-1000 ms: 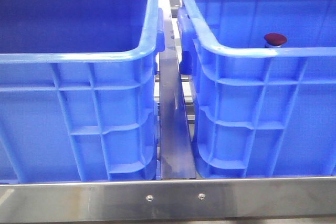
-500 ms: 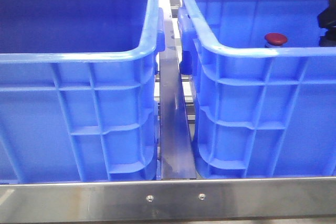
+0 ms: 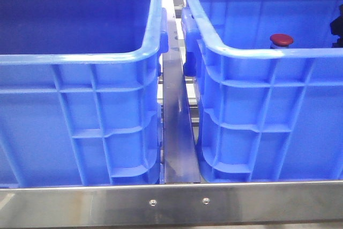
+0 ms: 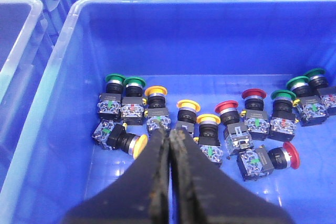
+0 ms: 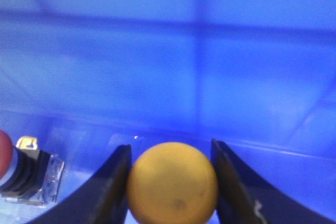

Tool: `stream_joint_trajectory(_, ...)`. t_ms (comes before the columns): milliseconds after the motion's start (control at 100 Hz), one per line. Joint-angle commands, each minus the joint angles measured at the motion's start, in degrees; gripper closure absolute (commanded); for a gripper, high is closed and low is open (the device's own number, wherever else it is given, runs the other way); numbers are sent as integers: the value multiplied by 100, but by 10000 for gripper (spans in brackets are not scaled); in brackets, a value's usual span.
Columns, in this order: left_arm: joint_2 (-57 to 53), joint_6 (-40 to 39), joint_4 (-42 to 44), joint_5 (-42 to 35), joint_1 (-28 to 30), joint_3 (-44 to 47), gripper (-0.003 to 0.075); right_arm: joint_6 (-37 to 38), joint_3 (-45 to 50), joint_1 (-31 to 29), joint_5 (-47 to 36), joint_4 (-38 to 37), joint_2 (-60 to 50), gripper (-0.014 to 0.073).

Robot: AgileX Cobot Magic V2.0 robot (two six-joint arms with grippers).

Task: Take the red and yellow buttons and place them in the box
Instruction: 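Lower the yellow button beside the red one and open the right gripper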

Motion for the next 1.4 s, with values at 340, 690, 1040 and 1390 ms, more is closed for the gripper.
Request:
stream_joint_trajectory(340, 20, 13, 90, -399, -44, -145, 739, -309, -183, -77, 632, 709, -72, 379)
stream_joint_trajectory(690, 20, 13, 90, -399, -44, -145, 739, -327, -183, -77, 647, 709, 228, 379)
stream_joint_trajectory(1040, 20, 13, 90, -399, -44, -145, 739, -290, -183, -77, 673, 709, 222, 118)
stream_joint_trajectory(1390, 20, 13, 90, -399, -44, -145, 739, -156, -154, -77, 641, 709, -410, 85)
